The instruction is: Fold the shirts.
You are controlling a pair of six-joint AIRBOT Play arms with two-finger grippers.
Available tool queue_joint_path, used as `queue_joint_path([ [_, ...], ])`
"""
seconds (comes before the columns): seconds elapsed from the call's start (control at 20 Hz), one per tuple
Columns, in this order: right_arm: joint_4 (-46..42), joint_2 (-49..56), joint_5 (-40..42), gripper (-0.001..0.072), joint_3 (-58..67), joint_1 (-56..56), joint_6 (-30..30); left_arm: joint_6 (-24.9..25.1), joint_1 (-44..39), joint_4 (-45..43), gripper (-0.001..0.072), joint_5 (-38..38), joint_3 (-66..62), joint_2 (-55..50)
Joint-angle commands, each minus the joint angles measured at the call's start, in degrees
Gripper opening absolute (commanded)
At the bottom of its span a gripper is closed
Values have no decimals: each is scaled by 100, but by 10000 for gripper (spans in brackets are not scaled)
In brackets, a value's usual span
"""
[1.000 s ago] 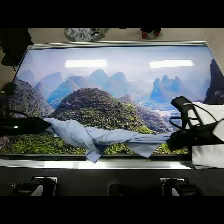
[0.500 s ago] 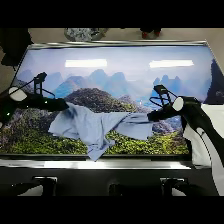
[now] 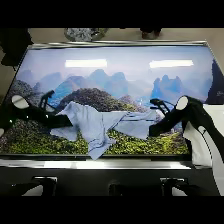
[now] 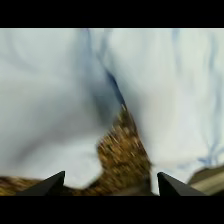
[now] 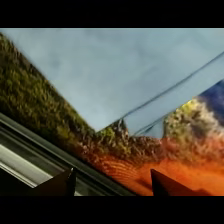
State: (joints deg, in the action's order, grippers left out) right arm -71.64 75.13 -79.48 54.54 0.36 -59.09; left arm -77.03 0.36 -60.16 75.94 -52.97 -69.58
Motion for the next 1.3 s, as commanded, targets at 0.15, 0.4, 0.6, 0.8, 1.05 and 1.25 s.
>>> queue_joint_path([
  [0.15,616,-275,739,573,-874,-39,-393,57,-1392,1071,696,-1631,1950,437],
  [0.4,1008,-269,1115,700,-874,-39,-461,-9,-2221,1388,694,-1908,1945,-92],
  [0.6,1320,-269,1576,699,-1161,-39,-629,-50,-2323,1475,533,-2562,1943,-142],
  [0.8,1700,-269,2280,683,-1519,-39,-800,-199,-2319,1475,47,-2743,1943,-138],
  [1.05,2214,103,2468,611,-1539,-39,-883,-199,-2319,1475,35,-2745,1923,-133],
  [1.25,2393,302,2214,46,-1458,-46,-446,72,-2249,1346,32,-2691,1617,17],
])
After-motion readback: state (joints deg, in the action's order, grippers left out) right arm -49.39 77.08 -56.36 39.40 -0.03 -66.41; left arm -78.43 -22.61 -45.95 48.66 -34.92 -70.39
